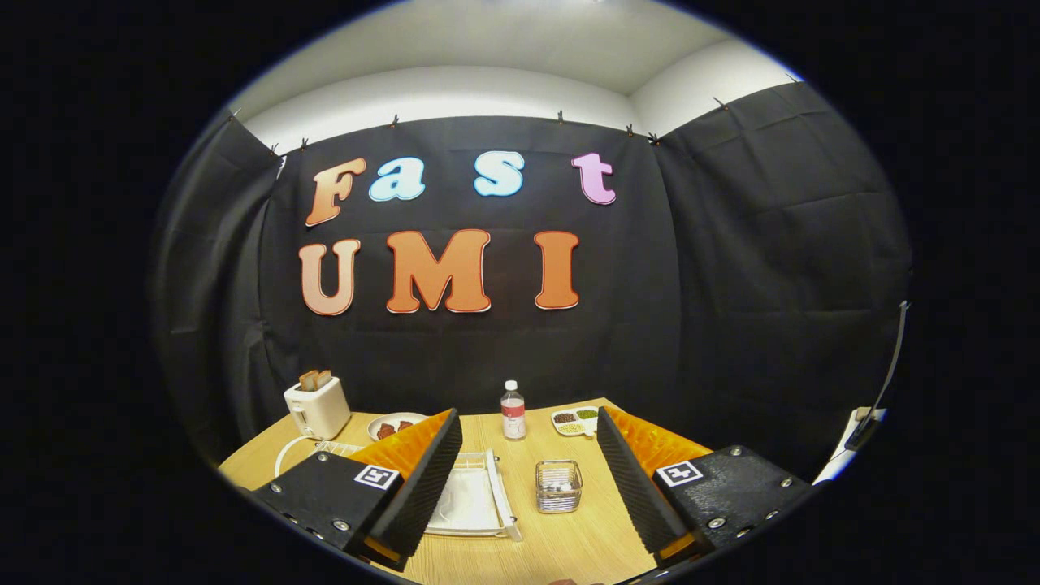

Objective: Take the plate from the dish rack, then take the spoon from the basket and place it into the plate.

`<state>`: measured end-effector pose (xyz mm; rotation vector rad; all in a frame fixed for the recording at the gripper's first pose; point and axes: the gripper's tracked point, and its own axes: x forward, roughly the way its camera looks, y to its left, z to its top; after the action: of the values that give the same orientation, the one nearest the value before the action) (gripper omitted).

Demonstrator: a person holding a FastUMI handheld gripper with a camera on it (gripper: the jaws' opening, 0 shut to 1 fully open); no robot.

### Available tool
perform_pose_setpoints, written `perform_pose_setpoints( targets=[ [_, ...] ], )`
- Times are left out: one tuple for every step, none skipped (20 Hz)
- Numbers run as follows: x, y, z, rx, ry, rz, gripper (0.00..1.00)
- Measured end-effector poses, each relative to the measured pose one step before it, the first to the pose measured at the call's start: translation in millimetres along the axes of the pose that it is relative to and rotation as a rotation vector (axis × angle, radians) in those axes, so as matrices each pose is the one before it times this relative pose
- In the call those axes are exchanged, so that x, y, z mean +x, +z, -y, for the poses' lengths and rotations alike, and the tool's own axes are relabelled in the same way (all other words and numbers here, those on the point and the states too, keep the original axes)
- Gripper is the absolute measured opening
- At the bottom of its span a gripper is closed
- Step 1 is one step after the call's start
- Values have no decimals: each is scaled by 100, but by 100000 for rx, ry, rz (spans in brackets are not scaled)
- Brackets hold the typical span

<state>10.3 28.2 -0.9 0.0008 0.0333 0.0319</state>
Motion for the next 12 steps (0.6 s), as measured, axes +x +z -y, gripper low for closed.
perform_pose_setpoints(
  targets=[
    [96,47,-85,-1076,-380,-33,99],
    [85,-140,-162,-970,56,-330,99],
    [15,-35,-248,-532,526,-349,99],
    [-124,-43,-314,244,788,-524,99],
    [57,-7,-298,775,804,-529,99],
    [78,-129,-143,817,602,-692,99],
    [89,-178,-47,680,211,-805,99],
    [70,-201,116,667,-227,-974,99],
    [130,-257,103,916,-179,-1154,99],
    [64,-164,-258,1126,488,-1188,99],
    [82,-57,-388,1108,867,-1250,99],
    [205,-169,-314,930,509,-1012,99]
  ],
)
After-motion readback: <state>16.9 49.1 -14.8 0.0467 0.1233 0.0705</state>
